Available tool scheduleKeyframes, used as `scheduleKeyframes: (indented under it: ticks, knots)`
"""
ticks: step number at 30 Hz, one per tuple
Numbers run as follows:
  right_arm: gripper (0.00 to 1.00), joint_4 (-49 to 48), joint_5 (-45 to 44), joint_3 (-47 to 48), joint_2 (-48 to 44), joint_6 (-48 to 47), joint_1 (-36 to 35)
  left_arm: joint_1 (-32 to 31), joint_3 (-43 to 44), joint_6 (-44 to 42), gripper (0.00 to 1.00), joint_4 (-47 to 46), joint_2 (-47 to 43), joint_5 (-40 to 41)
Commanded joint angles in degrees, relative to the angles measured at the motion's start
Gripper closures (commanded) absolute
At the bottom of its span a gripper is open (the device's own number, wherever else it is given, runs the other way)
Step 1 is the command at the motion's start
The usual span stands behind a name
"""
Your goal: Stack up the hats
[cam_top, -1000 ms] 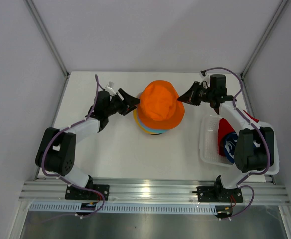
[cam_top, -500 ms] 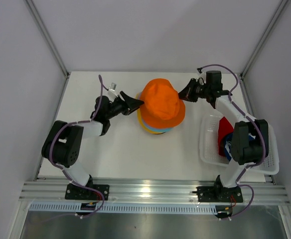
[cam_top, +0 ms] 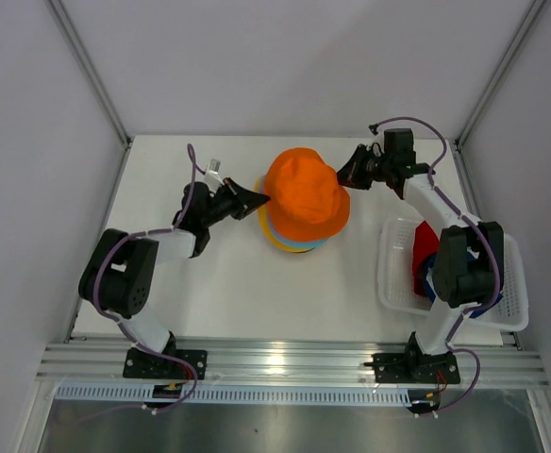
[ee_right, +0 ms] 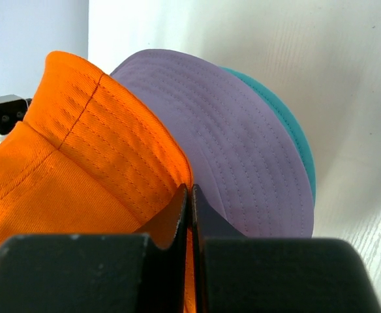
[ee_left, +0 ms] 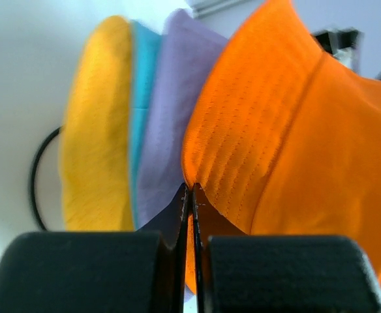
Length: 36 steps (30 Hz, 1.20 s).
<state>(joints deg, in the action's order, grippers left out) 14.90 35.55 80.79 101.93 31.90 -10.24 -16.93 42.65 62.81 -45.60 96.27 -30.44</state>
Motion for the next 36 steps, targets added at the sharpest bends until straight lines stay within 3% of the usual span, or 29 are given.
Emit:
scheduleKeyframes:
  ticks: [1,8,15,23,28,33,36]
  knots:
    - [1.00,5.2,-3.1,2.0,1.9,-2.0,-1.7,-1.2,3.3,-3.1,0.99,18.4,-3.1,8.4]
    - [1.00,6.6,-4.3,1.8,5.3,-3.1,-2.6,-1.4,6.1,-5.0,0.99,39.0,-4.7,18.7]
    - [1.00,3.3,-5.5,-3.0,8.6,-3.0,-4.3,-2.3,2.0,-9.0,0.99,42.3,-7.7,18.8]
    - [1.00,6.4,-6.7,-0.5,6.7,-3.7,-4.5,-2.4,-2.8,-18.4,0.99,43.0,-16.3,10.7]
    - [1.00,10.5,-9.3,1.6,7.7,-2.9,-5.1,-2.6,-1.2,-27.0,0.99,56.7,-23.9,16.4]
    - [1.00,13.3,-10.3,1.7,9.7,-2.0,-5.8,-2.9,0.9,-31.2,0.99,62.9,-26.0,23.0]
    - [0.90,14.0,-11.9,2.0,7.8,-2.7,-7.0,-3.0,0.7,-31.8,0.99,61.8,-27.8,20.8]
